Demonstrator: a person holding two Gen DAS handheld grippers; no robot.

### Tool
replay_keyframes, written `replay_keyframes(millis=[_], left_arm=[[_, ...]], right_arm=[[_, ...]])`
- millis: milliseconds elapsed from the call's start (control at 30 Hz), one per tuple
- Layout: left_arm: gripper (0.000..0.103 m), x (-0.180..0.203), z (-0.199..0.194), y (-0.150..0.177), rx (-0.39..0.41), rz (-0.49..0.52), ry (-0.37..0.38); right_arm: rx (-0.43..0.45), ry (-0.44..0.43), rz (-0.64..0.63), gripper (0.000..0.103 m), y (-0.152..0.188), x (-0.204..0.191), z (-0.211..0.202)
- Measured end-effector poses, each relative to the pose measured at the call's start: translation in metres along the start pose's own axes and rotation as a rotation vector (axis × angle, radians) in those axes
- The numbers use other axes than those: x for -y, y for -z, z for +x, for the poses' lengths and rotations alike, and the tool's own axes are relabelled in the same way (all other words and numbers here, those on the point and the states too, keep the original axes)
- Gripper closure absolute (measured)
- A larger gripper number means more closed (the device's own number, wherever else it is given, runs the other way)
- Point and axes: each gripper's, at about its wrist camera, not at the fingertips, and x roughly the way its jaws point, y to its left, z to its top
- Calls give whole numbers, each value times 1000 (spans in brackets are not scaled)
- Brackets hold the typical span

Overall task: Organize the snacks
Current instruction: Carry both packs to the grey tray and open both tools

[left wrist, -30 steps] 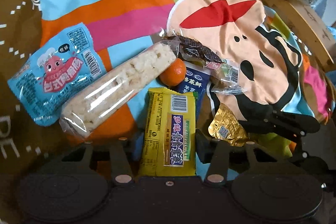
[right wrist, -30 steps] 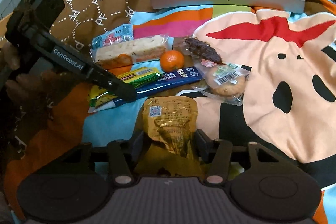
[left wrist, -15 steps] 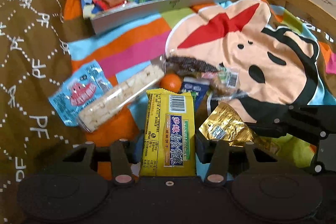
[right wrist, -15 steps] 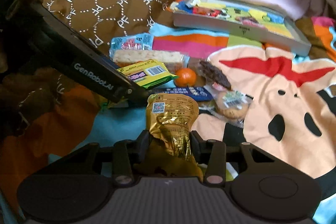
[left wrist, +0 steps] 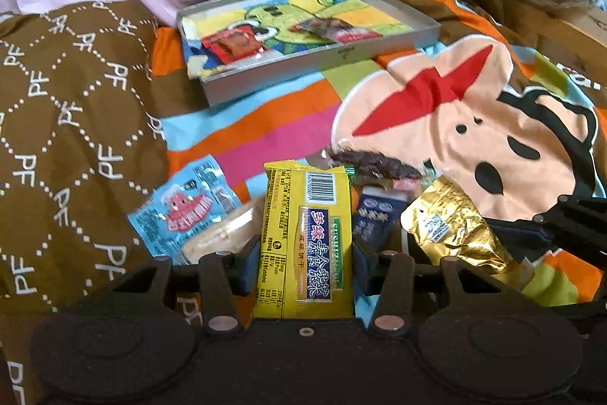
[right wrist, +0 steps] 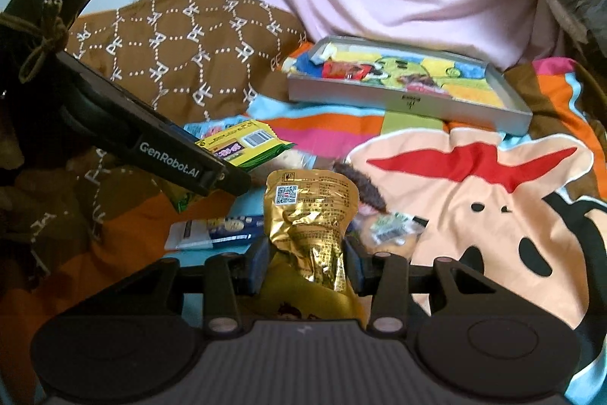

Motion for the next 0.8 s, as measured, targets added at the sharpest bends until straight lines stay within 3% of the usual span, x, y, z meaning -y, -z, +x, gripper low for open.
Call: replay_keyframes(millis=[567, 800], left_arm=[[53, -26, -7, -35, 127, -64, -113], [53, -44, 1, -71, 182, -114, -132]], right_arm=[[119, 17, -32, 56, -36, 8, 13], [157, 11, -25, 56, -70, 26, 30]])
